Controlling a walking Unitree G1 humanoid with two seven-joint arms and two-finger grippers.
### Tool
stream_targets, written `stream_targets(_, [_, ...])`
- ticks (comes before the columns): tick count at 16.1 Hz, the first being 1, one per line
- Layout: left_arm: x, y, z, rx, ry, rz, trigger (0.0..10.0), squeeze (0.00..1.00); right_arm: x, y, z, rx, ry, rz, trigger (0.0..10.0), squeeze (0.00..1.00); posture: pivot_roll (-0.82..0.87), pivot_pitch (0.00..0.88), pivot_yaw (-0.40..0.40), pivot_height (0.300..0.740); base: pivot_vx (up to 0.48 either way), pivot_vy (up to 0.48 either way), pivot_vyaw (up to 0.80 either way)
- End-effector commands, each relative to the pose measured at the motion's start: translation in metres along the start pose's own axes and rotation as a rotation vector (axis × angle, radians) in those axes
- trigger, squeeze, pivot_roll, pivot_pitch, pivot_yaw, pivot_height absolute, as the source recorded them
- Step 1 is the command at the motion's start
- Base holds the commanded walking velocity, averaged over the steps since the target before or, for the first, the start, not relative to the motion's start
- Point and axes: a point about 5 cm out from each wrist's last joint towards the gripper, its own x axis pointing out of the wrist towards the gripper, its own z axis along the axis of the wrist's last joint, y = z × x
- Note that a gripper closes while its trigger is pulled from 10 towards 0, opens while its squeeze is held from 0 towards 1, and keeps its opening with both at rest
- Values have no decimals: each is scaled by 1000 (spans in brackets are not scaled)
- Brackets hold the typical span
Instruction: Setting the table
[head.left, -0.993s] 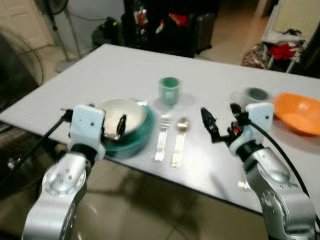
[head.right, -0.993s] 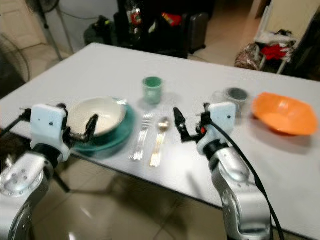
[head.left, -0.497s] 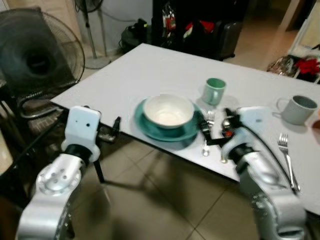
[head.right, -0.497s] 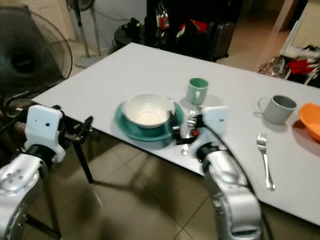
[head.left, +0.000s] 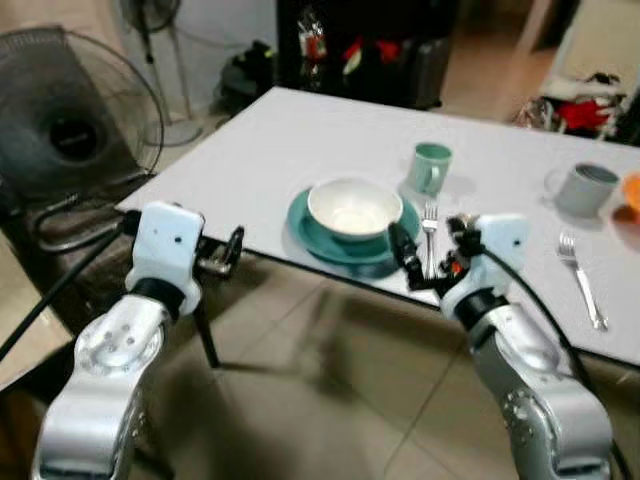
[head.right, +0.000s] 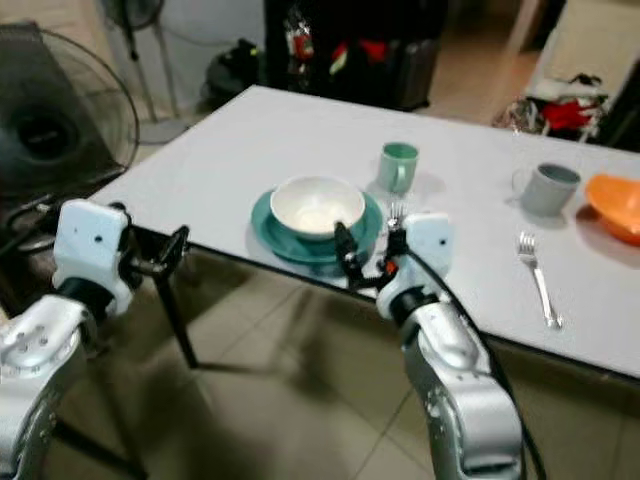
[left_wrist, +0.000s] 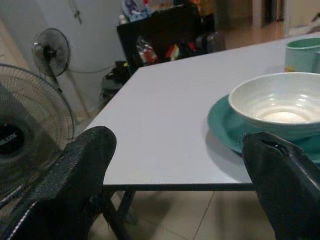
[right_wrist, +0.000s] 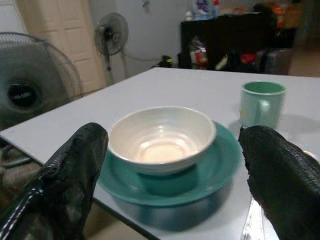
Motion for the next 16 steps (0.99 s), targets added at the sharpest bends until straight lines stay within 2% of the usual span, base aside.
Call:
stream_targets(1, [1,4,1,8,2,12,10000,0,2,3,0,5,0,8,10000,0,-28,24,34,740,0,281,0])
stream_targets(5, [-2,8,3,19,1,15,10000,0,6,9,-1,14,6,31,10000,0,-17,34,26,740,0,282,0])
stream_targets(16, [-4,6,2,6,8,25,10000,0,11,10,-3,5,30,49,10000,0,-23,45,4,740,0,280,0])
